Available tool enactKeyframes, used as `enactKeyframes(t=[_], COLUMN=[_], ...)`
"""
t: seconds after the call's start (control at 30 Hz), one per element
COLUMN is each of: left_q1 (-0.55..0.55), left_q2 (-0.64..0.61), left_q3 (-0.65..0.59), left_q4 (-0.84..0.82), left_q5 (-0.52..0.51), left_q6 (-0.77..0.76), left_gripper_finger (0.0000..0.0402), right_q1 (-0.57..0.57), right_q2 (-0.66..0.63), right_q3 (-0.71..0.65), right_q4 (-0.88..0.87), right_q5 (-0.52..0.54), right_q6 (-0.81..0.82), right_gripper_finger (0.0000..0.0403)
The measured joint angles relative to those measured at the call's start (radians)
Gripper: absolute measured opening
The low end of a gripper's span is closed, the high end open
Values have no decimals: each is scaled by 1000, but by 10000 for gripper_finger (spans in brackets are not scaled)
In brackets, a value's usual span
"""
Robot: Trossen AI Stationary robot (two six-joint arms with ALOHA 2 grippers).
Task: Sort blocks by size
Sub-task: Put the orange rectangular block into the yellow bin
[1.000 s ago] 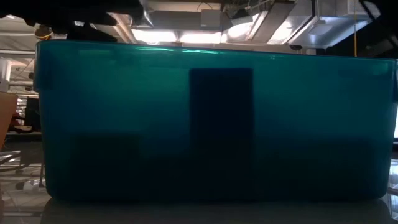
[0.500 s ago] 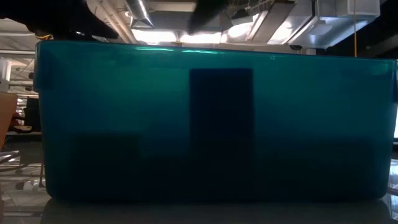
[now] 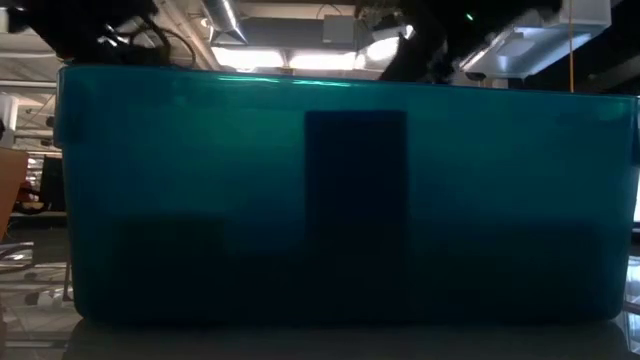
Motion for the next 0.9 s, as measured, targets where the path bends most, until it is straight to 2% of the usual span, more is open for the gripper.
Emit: enactKeyframes(t=[0.07,0.2,0.47,0.63,0.73,0.9], left_q1=[66,189,415,504,542,586], left_q2=[46,143,354,450,500,576], left_q3=[0,3,89,172,211,235], left_q4=[15,77,62,68,85,103], left_q5=[8,122,397,420,443,454], left_q6=[-5,84,328,504,663,846], left_gripper_finger=[250,250,250,250,250,250], right_q1=[-10,-9,-7,-7,-7,-7], right_q2=[-30,-38,-18,-7,-7,-7], right_q3=[-87,-186,-211,-211,-211,-211], right_q4=[128,279,292,289,290,289], right_q5=[1,3,-4,-4,-4,-4], right_q6=[1,3,26,25,25,25], right_gripper_finger=[177,177,177,177,177,177])
